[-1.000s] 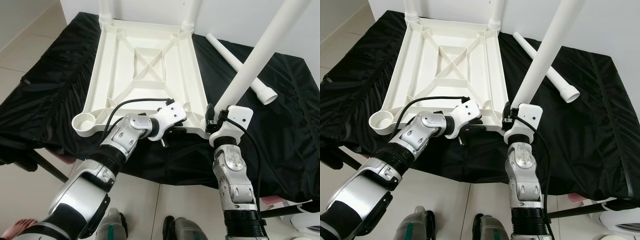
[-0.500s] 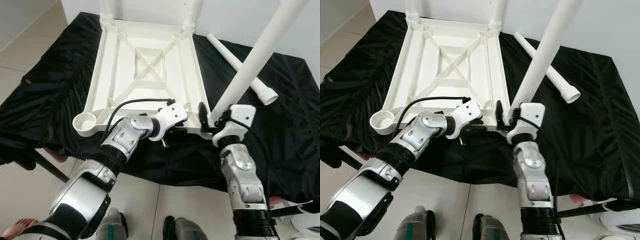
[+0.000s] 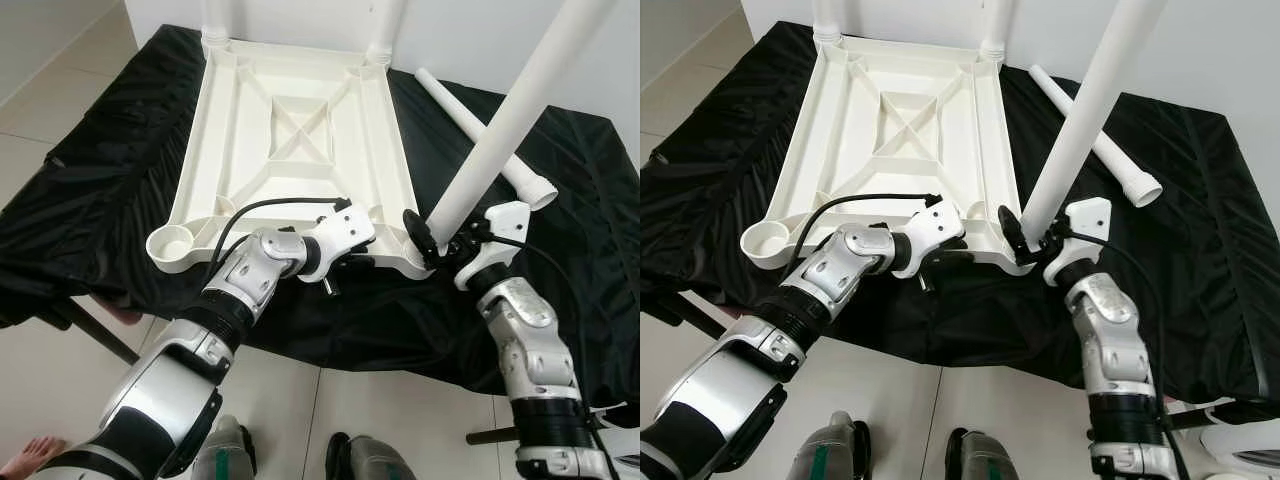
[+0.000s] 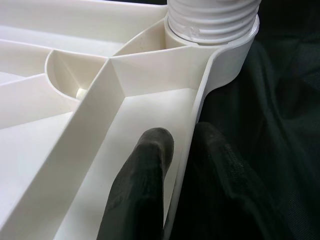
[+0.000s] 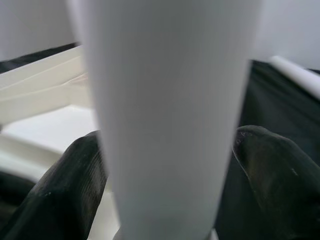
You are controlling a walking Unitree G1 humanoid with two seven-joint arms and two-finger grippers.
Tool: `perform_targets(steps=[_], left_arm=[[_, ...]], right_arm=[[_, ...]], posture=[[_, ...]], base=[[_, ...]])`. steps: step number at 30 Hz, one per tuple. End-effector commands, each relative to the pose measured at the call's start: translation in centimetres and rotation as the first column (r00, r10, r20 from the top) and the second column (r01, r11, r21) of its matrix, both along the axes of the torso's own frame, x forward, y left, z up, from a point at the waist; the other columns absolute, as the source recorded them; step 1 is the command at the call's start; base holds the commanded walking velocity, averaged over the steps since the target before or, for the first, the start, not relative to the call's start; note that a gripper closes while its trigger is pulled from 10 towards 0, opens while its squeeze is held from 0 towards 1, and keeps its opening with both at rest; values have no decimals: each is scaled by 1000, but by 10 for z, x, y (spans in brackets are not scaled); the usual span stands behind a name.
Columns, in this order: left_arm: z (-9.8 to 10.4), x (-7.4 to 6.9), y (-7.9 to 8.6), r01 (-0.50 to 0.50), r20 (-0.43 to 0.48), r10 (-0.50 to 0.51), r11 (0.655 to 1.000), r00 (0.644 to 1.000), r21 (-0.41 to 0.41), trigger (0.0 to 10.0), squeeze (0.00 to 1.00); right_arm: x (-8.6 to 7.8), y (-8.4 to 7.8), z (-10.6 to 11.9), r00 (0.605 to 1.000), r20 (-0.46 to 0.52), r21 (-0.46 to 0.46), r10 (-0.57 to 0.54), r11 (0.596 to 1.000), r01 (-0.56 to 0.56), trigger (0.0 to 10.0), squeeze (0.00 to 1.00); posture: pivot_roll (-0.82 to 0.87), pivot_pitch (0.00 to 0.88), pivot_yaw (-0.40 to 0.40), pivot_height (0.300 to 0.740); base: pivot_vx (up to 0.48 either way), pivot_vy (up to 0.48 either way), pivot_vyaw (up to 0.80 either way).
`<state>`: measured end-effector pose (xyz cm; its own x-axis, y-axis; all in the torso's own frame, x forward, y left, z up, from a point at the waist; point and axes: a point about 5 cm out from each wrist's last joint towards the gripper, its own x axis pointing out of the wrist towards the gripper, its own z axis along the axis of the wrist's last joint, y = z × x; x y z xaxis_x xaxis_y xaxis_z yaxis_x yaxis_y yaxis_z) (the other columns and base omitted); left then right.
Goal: Building children table
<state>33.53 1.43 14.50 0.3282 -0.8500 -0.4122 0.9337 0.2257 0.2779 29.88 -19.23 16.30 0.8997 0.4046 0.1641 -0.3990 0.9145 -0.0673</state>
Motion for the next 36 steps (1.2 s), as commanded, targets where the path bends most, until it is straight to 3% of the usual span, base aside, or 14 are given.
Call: perform_targets(steps=[1,11,12,14,15,20,21,36], left_arm=[[0,-3,-7,45,12,-45,999,999,19,10000,0],[2,-2,-6,47,15,-48,999,999,23,10000,0],[2,-2,-6,48,14,-48,999,999,23,10000,0],[2,-2,-6,48,14,-48,999,999,23,10000,0],[2,-2,-6,48,14,-49,999,999,22,10000,0],[3,-2,-6,48,14,-48,999,999,21,10000,0],[3,-2,-6,47,14,-47,999,999,20,10000,0],[3,-1,-6,45,16,-45,999,999,20,10000,0]], right_arm=[[0,-4,-2,1000,-8,9,14,1000,-14,10000,0],[10,-18,-10,990,-49,-22,136,990,-137,10000,0],[11,-19,-10,988,-52,-21,144,989,-145,2157,0],[12,-19,-11,987,-53,-19,151,988,-152,2157,0],[12,-19,-12,986,-56,-17,160,987,-161,0,0],[12,-19,-14,985,-64,-25,163,986,-165,0,0],[12,-18,-15,985,-69,-25,158,987,-160,10000,0],[6,-8,-18,990,-59,7,128,992,-128,10000,0]], posture=[[-3,37,-70,740],[-1,45,-58,740],[-2,47,-58,740],[-2,47,-58,740],[-1,49,-58,740],[0,50,-59,740],[0,51,-59,740],[-7,48,-59,740]], base=[[0,0,0],[0,0,0],[0,0,0],[0,0,0],[0,0,0],[0,0,0],[0,0,0],[0,0,0]])
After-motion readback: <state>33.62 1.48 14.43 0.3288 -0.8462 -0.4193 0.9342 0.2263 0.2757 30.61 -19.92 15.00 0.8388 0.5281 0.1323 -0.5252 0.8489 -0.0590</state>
